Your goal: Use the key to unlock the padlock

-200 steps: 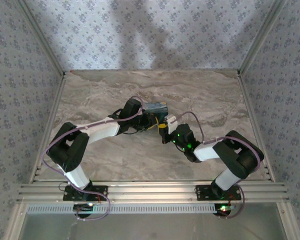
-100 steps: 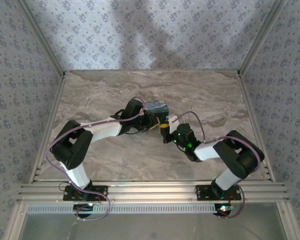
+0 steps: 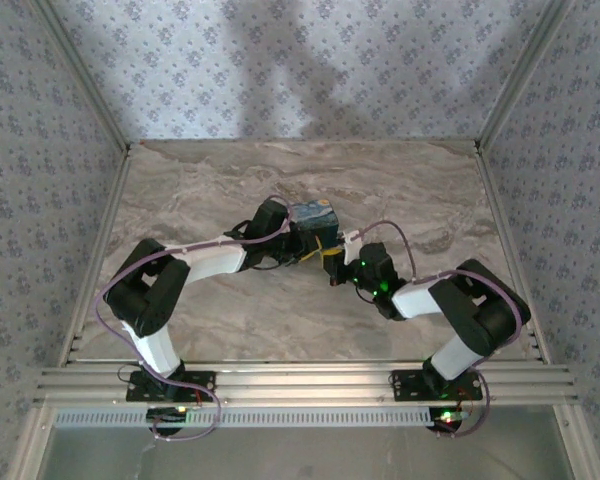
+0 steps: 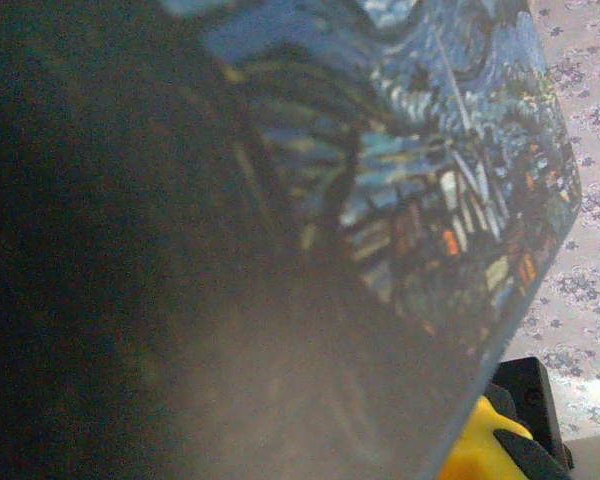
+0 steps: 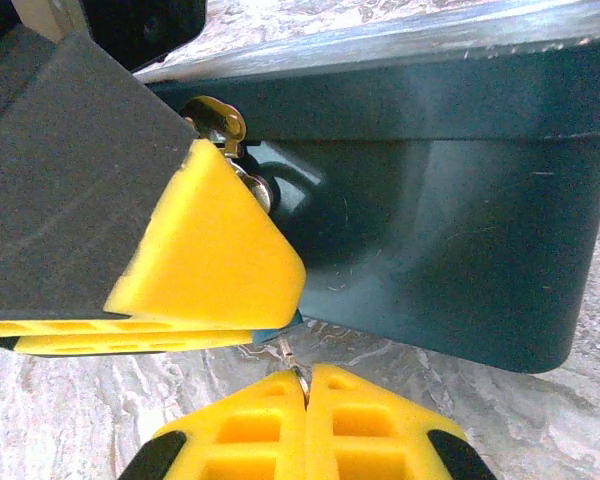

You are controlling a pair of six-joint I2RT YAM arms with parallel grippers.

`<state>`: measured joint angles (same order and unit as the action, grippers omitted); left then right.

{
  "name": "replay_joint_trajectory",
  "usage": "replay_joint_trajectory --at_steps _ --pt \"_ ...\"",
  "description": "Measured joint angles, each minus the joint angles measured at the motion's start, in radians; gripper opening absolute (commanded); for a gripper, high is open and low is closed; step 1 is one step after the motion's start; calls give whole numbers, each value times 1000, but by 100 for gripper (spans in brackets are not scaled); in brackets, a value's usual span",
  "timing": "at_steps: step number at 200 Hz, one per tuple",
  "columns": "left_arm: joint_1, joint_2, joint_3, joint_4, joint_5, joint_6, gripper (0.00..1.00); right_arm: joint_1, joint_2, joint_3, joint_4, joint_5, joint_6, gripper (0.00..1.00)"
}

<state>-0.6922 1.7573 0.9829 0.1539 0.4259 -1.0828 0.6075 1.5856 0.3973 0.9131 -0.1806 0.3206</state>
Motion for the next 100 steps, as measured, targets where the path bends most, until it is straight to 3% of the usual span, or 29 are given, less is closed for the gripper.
replay_joint_trajectory --at_steps 100 --pt "-5 -1 -11 25 14 -3 10 -46 15 -21 65 -101 61 0"
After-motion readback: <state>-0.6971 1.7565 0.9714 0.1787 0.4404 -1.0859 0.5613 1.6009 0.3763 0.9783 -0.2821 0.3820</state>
